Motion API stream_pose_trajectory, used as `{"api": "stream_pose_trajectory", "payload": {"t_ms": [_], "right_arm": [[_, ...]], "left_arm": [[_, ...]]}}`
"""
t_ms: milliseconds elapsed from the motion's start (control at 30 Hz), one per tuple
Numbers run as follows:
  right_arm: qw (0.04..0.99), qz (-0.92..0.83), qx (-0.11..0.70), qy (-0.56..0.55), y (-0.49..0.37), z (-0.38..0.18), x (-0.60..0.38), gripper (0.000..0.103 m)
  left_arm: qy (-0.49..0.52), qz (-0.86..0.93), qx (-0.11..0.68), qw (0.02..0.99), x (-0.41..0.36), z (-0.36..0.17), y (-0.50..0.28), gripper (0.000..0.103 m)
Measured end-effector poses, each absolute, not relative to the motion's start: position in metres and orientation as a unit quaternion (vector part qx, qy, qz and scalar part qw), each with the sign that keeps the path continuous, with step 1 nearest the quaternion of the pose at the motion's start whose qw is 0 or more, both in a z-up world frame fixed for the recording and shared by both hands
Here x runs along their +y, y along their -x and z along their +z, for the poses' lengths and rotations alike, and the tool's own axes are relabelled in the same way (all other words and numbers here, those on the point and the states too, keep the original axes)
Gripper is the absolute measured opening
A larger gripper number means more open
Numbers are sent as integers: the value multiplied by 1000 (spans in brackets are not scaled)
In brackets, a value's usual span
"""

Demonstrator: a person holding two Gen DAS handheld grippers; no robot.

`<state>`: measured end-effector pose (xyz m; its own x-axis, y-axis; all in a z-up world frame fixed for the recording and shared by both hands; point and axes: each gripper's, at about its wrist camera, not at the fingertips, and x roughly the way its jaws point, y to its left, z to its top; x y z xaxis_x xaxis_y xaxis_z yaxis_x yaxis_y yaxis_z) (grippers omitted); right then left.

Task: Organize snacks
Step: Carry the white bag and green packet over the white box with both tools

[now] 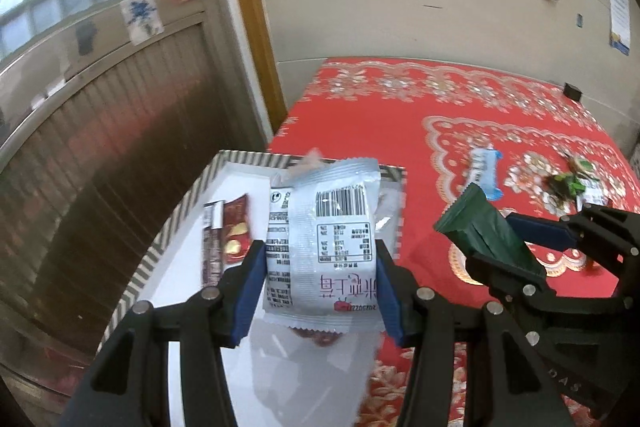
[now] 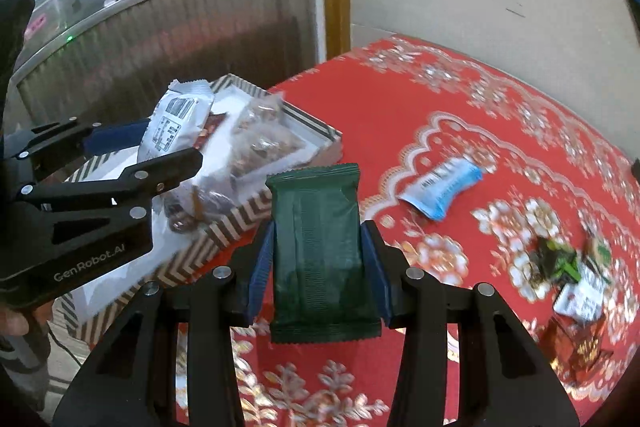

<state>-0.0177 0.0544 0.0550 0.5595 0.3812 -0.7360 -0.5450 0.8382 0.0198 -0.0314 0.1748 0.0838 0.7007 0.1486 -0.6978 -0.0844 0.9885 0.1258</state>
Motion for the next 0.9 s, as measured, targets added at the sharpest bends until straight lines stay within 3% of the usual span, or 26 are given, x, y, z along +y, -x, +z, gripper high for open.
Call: {"api": "stream_pose_trajectory", "payload": {"t_ms": [900], "right_arm": [[850,307,384,189,-11,44,158,42]], "left_arm": [[8,144,427,893,268,52,14,54]]}}
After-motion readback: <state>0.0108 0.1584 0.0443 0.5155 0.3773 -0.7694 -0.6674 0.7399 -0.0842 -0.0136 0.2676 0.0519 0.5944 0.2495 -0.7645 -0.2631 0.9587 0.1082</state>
